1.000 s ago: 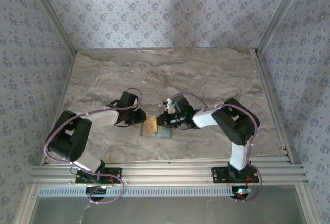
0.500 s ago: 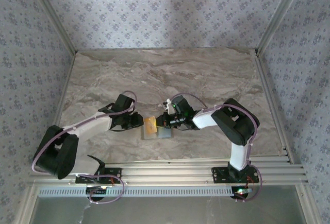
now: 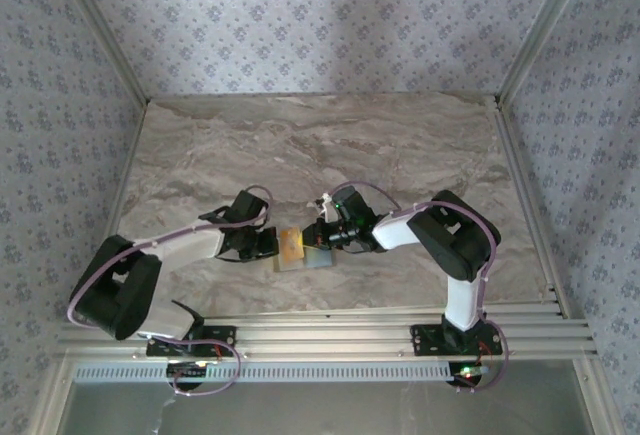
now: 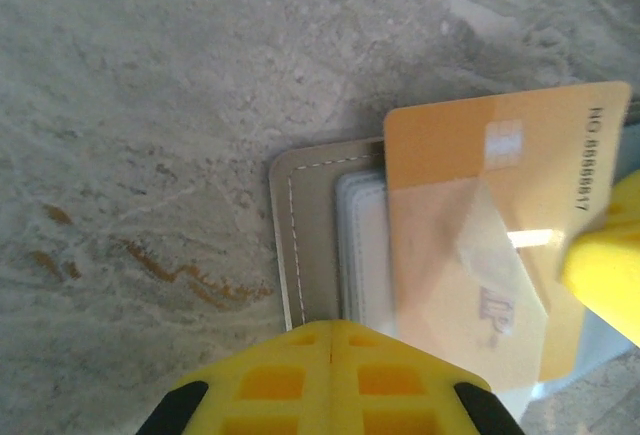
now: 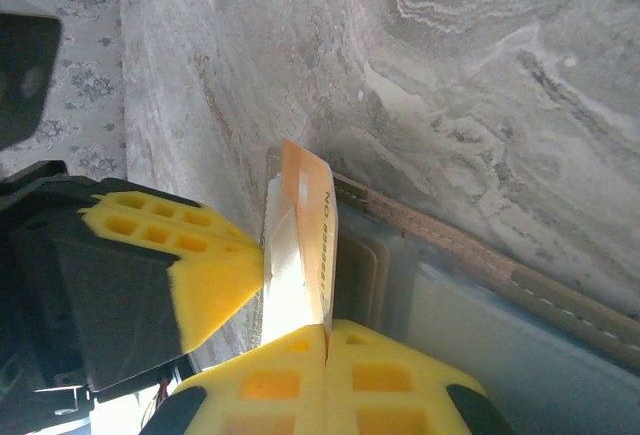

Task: Put the credit cards into the card holder
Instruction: Insert the credit card into the card slot.

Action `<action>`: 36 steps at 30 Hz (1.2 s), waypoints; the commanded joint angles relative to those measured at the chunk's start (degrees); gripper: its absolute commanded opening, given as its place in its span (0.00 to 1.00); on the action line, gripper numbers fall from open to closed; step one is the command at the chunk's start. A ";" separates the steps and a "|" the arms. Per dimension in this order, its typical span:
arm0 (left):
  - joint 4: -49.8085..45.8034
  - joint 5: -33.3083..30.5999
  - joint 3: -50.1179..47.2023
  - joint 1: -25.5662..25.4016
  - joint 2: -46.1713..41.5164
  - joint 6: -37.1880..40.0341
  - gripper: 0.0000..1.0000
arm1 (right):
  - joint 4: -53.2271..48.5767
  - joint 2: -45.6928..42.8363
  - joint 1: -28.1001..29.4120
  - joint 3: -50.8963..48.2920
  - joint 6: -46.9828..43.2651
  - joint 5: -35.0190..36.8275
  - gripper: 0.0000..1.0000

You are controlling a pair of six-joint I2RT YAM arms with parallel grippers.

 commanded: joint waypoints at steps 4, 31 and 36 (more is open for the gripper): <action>1.11 -1.09 -1.07 -0.54 3.14 -2.37 0.04 | -1.24 0.55 0.13 0.37 -0.26 -0.64 0.00; 3.15 -3.31 -3.28 -1.63 5.94 -4.25 0.04 | 0.75 -0.94 2.51 -1.86 1.57 -0.32 0.00; 3.87 -3.35 -3.32 -2.68 6.36 -5.25 0.04 | 2.26 -0.38 3.31 -1.89 2.87 0.99 0.00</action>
